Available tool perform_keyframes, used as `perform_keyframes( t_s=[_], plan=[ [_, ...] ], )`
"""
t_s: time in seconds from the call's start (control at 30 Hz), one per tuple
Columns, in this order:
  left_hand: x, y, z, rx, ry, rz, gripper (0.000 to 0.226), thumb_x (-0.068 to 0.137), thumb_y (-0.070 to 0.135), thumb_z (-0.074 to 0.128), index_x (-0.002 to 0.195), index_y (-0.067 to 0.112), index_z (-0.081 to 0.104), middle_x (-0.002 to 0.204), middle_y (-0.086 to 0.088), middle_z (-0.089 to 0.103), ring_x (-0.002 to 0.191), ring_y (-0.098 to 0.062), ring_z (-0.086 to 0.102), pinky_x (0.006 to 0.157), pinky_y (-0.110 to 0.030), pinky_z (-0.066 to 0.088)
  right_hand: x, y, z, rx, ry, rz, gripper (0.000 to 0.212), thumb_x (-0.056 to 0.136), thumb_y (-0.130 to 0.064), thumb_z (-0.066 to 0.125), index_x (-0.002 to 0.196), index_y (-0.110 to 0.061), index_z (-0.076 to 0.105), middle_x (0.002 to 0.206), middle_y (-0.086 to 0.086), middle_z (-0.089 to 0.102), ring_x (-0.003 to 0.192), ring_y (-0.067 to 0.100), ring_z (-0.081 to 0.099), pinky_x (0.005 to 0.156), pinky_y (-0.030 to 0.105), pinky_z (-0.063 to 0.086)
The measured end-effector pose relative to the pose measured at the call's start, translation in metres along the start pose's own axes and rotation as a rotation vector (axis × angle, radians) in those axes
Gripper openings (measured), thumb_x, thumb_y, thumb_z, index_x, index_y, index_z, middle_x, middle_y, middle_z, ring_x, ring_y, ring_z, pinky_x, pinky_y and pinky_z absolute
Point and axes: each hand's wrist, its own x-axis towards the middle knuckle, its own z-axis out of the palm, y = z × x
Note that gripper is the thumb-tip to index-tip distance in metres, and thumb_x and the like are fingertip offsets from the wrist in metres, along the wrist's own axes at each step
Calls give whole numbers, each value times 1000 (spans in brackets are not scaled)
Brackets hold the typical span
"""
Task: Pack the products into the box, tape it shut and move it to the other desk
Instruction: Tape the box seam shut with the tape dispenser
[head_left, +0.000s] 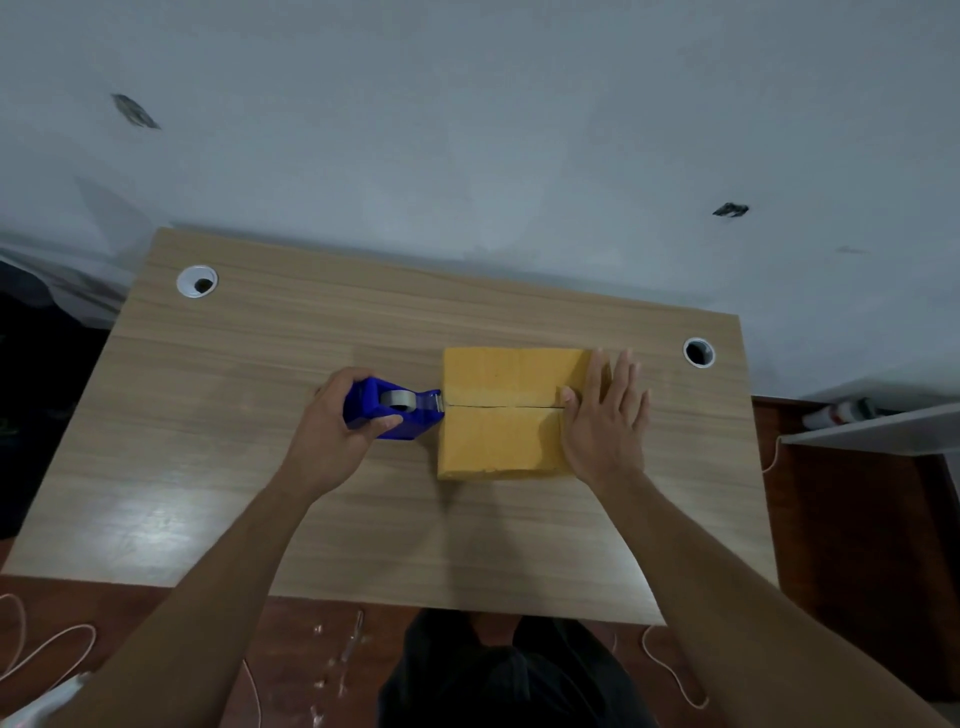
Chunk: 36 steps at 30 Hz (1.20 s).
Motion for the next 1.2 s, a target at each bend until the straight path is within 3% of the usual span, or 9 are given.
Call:
perform_keyframes(
  t_s=[0.1,0.27,0.5,0.63,0.73,1.0,1.13,1.2],
  plan=[
    [-1,3,-1,3,-1,-1,58,87,29,92,126,54,56,129,16,65,126,-28,60,102,-54,59,-3,-17,3,-14,-10,-46,68,112,-54,10,169,-21,-6,176,17,-13,162,37,-11,129,60,3],
    [-5,6,-2,-9,-1,-8,56,86,35,90,126,55,55,131,13,64,128,-28,59,102,-55,59,-8,-44,6,-22,8,-113,73,111,-58,15,170,-18,-4,175,21,-9,163,39,-8,129,61,3],
    [-11,6,0,-48,-7,-17,55,82,47,85,129,47,57,130,13,66,128,-27,60,101,-56,59,-16,-85,10,-12,-23,-210,74,111,-59,13,169,-19,-10,174,21,-18,162,38,-14,130,59,-1],
    [-14,3,1,-55,5,-19,56,82,47,85,130,45,57,129,12,67,126,-26,62,101,-56,59,-21,-110,16,30,-19,-238,68,112,-50,16,169,-18,-5,175,20,-15,163,37,-12,129,60,9],
    [-16,1,0,-70,6,-21,55,83,47,85,130,44,57,129,9,67,125,-26,62,101,-55,59,-20,-121,13,53,-42,-272,70,112,-52,14,169,-17,-6,175,19,-17,162,36,-14,130,58,8],
    [-21,-1,-1,-76,-2,13,52,91,29,90,126,48,57,126,12,67,120,-22,64,99,-45,59,-21,-134,11,52,-81,-412,68,113,-52,15,169,-20,-4,176,13,-14,162,34,-15,131,56,8],
    [-23,-2,-4,-137,20,-10,50,91,18,89,131,27,60,124,5,70,114,-17,68,97,-41,61,-20,-129,12,56,-90,-439,67,113,-52,12,169,-21,-7,176,11,-18,162,32,-17,131,55,8],
    [-25,-6,-9,-163,24,-14,50,92,16,89,131,26,60,123,3,71,113,-17,69,98,-42,61,-19,-127,11,63,-95,-448,67,113,-53,10,169,-22,-8,176,10,-20,162,31,-18,131,55,6]
  ],
)
